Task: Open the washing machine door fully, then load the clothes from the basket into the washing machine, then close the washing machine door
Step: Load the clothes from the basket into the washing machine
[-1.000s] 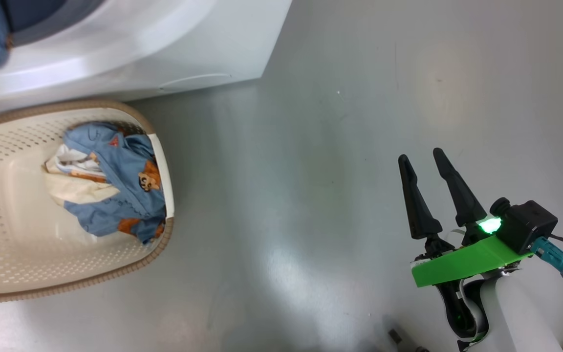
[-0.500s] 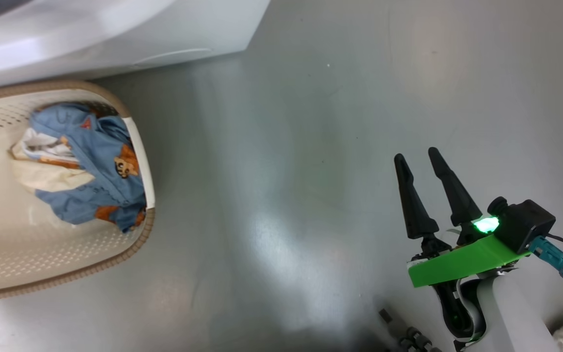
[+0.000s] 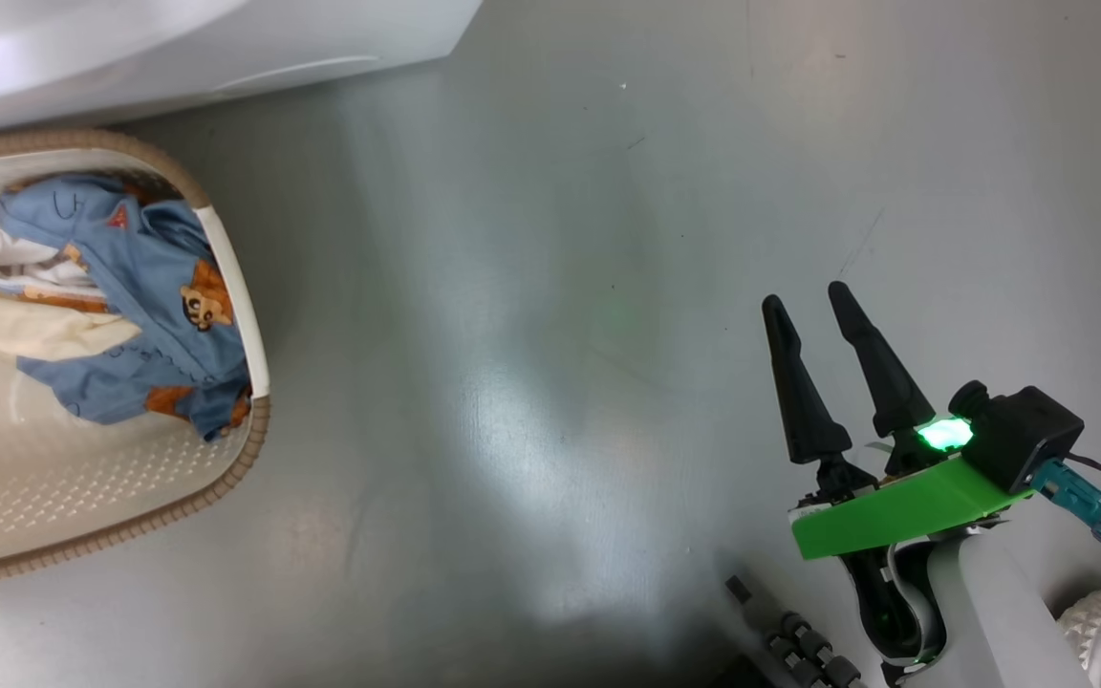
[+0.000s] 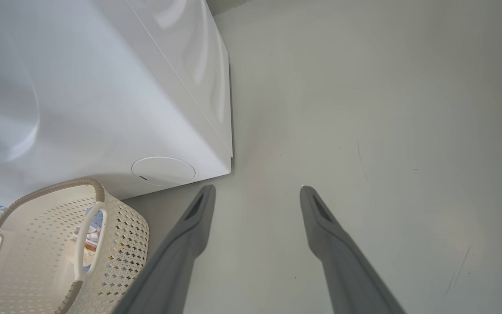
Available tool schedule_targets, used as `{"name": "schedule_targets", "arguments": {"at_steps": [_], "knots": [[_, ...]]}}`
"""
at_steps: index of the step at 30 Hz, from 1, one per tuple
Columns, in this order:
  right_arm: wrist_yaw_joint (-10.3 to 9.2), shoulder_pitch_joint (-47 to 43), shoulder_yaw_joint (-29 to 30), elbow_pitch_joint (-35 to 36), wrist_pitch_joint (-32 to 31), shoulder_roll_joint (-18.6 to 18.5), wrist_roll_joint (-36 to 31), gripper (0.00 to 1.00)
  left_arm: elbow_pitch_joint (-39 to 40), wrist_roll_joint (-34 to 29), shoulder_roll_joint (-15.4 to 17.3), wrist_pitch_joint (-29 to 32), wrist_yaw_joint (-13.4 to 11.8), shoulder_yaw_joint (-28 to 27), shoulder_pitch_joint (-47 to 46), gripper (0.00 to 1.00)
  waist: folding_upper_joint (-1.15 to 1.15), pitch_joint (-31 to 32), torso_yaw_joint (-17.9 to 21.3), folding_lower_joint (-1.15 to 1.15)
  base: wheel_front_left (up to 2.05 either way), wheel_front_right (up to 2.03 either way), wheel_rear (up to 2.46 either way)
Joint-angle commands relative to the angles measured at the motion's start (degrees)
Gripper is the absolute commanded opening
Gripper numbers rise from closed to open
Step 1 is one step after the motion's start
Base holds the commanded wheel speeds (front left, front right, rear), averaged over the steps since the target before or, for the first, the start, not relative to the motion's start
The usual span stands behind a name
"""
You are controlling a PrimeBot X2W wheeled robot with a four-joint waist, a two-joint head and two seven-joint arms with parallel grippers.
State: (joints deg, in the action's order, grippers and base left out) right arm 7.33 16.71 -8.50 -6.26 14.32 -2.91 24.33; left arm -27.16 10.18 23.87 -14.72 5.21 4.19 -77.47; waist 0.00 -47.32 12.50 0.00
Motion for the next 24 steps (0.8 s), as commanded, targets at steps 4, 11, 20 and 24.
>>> {"name": "schedule_targets", "arguments": {"at_steps": [4,11,20,24], "knots": [[0.16,-0.5,-1.6,0.9,0.7,0.0,0.0,1.0,0.4,-0.6,2.4,-0.3,-0.1,-2.1,1.5,0.0,0.0,-0.3,-0.2,0.0,0.0,0.0,0.0],[0.16,-0.4,-1.6,0.4,0.7,0.0,-0.1,1.0,-6.9,1.0,1.3,-0.3,0.9,-2.2,1.5,0.0,0.0,0.0,-0.6,0.0,0.0,0.0,0.0],[0.16,-0.3,-1.5,0.0,0.7,0.0,-0.1,1.0,-16.6,2.9,0.6,1.3,1.6,-0.8,-1.7,1.0,0.0,0.7,-0.9,0.0,0.0,0.0,0.0],[0.16,-0.3,-1.4,-0.1,0.7,0.0,-0.1,1.0,-19.4,3.8,0.1,1.7,1.4,-0.9,-2.9,1.0,0.0,1.0,-1.0,0.0,0.0,0.0,0.0]]}}
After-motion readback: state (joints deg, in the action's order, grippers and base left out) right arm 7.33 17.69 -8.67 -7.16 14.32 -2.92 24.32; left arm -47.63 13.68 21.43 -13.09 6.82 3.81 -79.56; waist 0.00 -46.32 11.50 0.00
